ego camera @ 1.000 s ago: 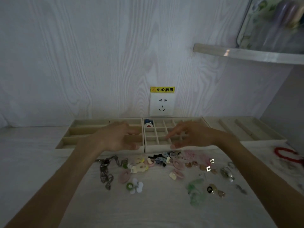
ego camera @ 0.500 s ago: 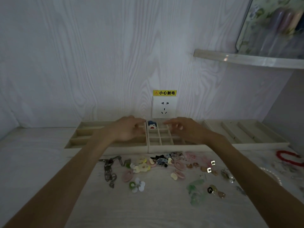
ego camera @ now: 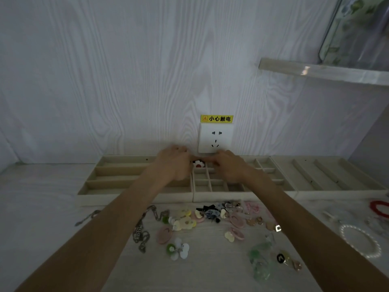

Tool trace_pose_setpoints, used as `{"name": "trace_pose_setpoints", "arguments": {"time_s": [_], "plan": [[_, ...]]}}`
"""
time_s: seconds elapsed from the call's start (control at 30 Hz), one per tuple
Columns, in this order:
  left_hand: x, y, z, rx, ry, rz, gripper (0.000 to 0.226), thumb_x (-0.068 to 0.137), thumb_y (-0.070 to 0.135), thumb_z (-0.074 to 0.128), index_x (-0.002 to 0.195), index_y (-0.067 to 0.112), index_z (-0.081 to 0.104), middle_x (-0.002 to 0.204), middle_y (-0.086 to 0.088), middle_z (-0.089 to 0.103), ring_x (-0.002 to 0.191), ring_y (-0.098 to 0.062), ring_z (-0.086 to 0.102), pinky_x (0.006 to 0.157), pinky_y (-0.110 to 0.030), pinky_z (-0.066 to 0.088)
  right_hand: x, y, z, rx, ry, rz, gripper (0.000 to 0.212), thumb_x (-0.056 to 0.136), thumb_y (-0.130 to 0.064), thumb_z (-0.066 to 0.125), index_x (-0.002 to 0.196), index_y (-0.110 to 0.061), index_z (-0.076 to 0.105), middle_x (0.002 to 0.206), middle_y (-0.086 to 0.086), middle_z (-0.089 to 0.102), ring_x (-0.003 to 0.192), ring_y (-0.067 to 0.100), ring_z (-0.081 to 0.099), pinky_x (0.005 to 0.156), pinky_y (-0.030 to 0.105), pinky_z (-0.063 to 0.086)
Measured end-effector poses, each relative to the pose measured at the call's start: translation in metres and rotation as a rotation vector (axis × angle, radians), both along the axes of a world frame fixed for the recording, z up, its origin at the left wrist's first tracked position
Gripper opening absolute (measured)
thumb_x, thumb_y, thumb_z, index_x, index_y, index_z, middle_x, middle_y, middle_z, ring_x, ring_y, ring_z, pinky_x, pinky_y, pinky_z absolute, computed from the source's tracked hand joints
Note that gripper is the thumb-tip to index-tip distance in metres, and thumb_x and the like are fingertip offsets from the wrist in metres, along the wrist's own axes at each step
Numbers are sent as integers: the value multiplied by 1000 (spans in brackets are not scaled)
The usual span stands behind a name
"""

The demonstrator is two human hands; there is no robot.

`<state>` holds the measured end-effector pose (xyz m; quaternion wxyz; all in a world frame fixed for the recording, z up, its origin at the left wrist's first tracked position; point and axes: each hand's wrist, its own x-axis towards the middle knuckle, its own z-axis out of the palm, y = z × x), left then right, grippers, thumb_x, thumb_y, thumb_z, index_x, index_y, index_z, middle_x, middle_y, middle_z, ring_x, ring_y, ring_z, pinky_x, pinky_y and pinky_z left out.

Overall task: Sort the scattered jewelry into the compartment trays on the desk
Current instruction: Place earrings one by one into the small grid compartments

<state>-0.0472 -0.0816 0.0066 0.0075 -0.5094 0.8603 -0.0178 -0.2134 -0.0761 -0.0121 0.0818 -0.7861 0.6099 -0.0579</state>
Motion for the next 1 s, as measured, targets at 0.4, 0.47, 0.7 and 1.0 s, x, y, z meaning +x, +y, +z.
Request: {"name": "trace_pose_setpoints", "arguments": {"time_s": [0.4,0.47,0.7,1.0], "plan": [[8,-5,5,88,108,-10,40,97,24,39,133,39,49,124,-3,47,122,-23,36,92,-39,38,-4,8,6,-165,-96,-49,48,87,-4,42,117,-35,63,118,5,55,109,23,53,81,35,42],[8,-4,4,110,75,-23,40,97,25,37,131,41,50,120,-3,47,119,-23,37,90,-36,38,-3,7,5,-162,-76,-47,48,88,-5,41,118,-36,63,116,4,55,107,23,53,76,32,37],[7,-3,3,120,78,-23,40,98,26,34,133,40,50,125,-4,49,122,-24,37,84,-33,36,0,9,2,-153,-24,-34,46,91,-7,40,117,-37,63,110,5,53,101,23,52,71,28,30],[10,-2,6,105,118,-6,39,98,25,36,132,38,50,126,-2,52,120,-23,39,89,-34,38,1,14,17,-97,-110,-69,41,93,-9,41,120,-32,62,124,4,52,116,21,49,94,37,38]]}}
